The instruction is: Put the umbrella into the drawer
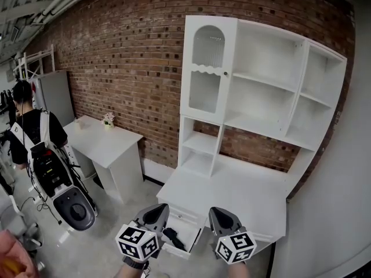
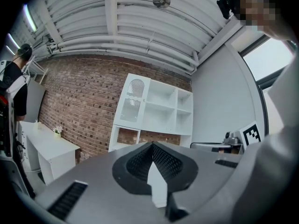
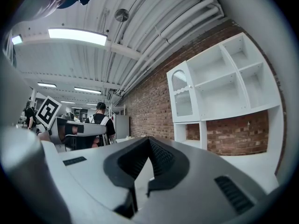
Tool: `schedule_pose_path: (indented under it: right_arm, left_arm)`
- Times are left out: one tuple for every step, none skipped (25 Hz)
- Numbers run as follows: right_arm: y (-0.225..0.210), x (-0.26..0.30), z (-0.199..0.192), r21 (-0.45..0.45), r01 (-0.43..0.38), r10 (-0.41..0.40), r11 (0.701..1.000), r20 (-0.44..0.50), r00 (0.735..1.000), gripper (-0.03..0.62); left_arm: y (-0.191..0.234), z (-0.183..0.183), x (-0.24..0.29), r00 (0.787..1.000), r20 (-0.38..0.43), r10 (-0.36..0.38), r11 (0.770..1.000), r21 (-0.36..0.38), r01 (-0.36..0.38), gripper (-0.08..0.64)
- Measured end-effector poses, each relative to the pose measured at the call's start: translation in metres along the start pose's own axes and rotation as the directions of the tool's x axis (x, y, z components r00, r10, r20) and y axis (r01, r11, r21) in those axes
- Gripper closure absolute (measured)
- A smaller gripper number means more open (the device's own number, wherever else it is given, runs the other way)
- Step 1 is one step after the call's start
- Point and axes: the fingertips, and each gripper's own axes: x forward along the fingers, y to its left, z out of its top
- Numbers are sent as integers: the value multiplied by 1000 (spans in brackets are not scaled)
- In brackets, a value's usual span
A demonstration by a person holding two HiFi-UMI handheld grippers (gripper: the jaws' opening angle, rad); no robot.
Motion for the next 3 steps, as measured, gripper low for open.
schedule_pose_path:
  right_arm:
    - [0,-1,-1,-1,0,0,1000,-1,1000,589]
    - [1,-1,-2,-1,0,0,1000,-3,1000,589]
    - [1,-2,-3,-2,1,-1,1000,-4,1000,589]
  left_arm:
    - [0,-1,-1,1000,0,3,1000,2,-3,554]
    - [0,-2,-2,1000,1,5,1000,3,-5,554]
    - [1,-2,-3,1000,2,8,1000,4,-8,554]
